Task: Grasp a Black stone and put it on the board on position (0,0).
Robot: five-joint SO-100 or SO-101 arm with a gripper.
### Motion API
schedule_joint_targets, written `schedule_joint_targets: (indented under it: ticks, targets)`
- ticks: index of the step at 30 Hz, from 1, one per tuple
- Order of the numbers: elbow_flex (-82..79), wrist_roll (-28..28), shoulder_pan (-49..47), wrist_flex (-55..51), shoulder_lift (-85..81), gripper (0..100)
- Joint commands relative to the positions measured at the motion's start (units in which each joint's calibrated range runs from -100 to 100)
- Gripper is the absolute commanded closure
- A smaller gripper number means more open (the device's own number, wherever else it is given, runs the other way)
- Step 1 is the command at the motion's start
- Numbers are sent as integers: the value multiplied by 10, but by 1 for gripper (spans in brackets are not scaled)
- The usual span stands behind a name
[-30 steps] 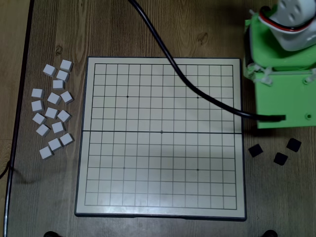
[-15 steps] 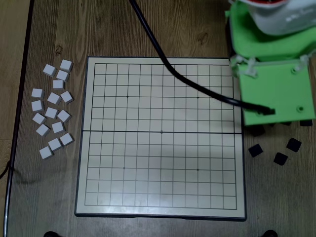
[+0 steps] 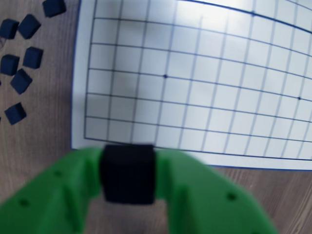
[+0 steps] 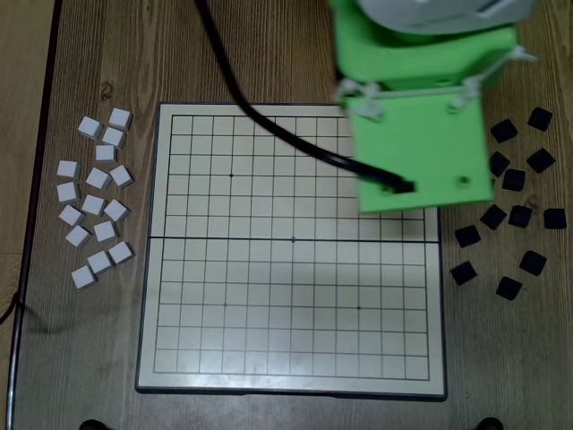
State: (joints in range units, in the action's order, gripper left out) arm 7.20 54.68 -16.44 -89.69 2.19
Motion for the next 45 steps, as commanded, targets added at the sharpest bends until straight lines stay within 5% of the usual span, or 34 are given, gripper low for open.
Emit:
schedule_joint_targets:
  ticks: [1,11,22,45]
  targets:
    - [39,-16,39,-1,-68,94]
    - [-151,-44,87,105,-201,94]
    - [-192,-46,125,210,-144,94]
    - [-79,-46,165,162,-10,94]
